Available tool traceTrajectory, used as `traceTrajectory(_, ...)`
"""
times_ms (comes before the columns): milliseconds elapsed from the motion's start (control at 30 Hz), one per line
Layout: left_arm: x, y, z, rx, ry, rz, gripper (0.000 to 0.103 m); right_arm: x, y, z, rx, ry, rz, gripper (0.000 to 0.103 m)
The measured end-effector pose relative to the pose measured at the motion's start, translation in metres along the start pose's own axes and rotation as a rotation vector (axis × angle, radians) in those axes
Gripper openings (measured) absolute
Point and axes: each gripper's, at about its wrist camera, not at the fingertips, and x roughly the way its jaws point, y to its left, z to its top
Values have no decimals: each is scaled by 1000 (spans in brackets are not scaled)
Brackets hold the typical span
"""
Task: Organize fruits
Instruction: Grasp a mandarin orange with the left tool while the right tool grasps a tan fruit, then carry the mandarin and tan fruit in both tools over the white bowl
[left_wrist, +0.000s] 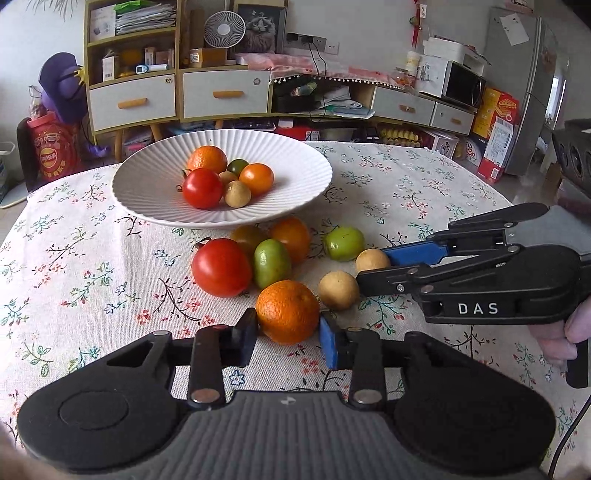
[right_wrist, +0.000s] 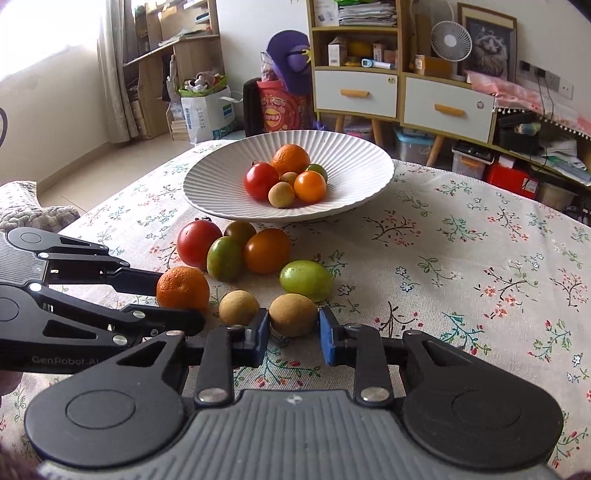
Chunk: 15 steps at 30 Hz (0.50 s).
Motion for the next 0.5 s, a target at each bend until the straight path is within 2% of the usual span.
traceTrajectory(167,-9,3,3,0,-10,-4,32,-6,3,5,9,-7,4,26)
traceTrajectory(500,-23,18,25,-44,-90,9,32,-19,4,38,53,-107,-1,26)
